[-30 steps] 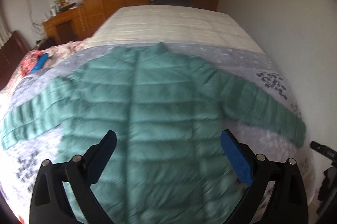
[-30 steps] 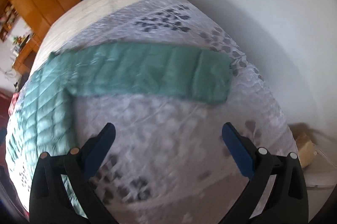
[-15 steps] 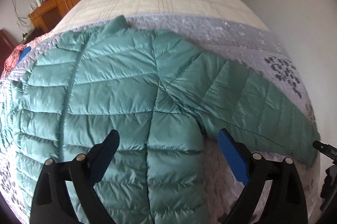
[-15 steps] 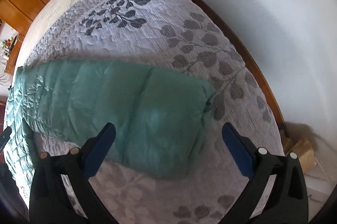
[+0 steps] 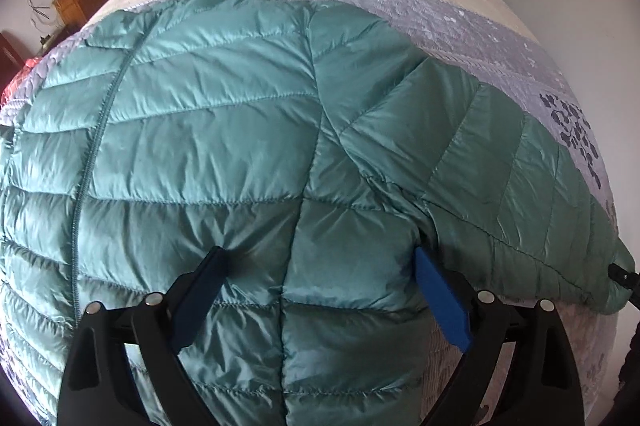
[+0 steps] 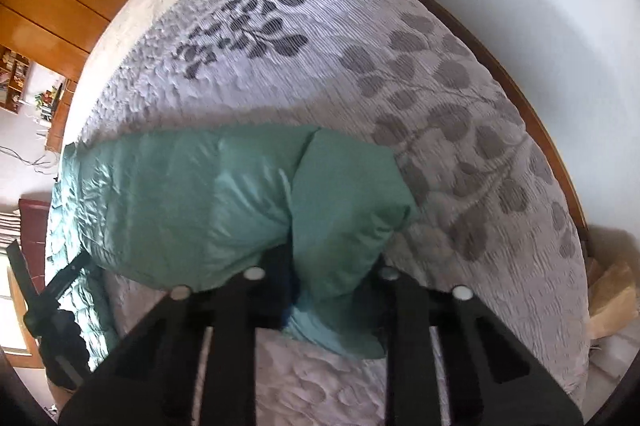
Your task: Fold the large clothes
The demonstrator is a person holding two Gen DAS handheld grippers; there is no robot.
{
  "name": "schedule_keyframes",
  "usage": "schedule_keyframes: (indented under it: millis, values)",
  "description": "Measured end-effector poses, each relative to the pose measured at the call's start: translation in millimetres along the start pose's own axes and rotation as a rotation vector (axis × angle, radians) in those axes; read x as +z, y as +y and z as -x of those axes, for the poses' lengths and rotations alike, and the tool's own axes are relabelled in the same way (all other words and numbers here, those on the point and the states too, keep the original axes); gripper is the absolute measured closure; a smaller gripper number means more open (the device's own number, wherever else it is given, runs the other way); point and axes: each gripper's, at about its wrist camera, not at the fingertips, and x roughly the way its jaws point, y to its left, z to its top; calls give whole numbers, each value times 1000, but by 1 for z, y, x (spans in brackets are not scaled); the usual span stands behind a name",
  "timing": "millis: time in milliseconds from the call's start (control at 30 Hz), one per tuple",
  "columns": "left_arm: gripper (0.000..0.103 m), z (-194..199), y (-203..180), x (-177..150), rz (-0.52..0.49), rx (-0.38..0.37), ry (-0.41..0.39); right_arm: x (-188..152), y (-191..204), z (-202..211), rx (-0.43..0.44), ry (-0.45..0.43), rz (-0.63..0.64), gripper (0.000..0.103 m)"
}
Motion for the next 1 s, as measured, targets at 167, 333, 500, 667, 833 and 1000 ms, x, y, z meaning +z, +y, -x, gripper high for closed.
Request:
schedule_keyframes:
  millis: [167,333,500,667,833,1000]
  values:
    - [10,9,7,1,2,-24,-7,4,24,22,96,-72,8,93]
    - [10,27,21,4,2,-22,-29,6,74,41,241,-102,110,93]
    - [9,47,39,6,-1,-5,-59,0,149,38,336,-81,261,93]
    - [9,56,67,10,19,32,-71,-6,222,18,405,-20,387,93]
    - [9,62,92,8,51,42,-80,-13,289,-7,444,37,501,93]
    - [9,66,116,5,82,51,-87,-27,342,-38,448,117,586,93]
